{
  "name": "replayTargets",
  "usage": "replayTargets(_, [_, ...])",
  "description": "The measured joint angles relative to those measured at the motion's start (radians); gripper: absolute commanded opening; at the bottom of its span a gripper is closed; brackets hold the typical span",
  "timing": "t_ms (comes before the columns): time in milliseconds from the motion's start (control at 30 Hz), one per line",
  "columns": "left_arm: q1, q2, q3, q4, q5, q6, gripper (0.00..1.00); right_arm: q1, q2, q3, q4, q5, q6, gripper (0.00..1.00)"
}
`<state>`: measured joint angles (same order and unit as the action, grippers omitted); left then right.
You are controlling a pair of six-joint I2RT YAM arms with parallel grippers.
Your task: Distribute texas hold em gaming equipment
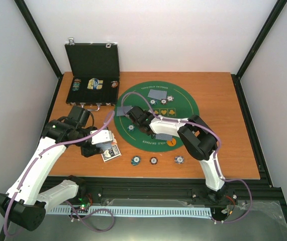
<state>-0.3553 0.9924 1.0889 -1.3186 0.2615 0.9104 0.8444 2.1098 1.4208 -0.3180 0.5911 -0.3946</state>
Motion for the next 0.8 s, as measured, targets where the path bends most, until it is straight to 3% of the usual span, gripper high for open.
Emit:
replayTargets(200, [0.000, 0.000, 0.000, -0.006, -0.001, 0.000, 0.15, 0.008, -0.024, -0.005, -0.056, -0.065, 0.076, 0.69])
replayTargets(400, [0.000, -0.005, 0.000, -0.008, -0.003, 0.000, 0.15, -0.008, -0.135, -0.036, -0.120, -0.200, 0.198, 0.71])
replayTargets(567, [0.000, -0.010, 0.000, -0.011, -0.003, 0.000, 0.15, -0.116, -0.208, -0.044, -0.150, -0.400, 0.403, 0.56])
replayTargets(700, [0.000, -0.013, 0.000, -0.014, -0.004, 0.000, 0.15, -0.226, -0.208, -0.064, -0.154, -0.550, 0.558, 0.35])
replayTargets(800, [0.000, -0.014, 0.000, -0.015, -0.004, 0.001, 0.15, -0.283, -0.193, -0.082, -0.157, -0.660, 0.658, 0.30])
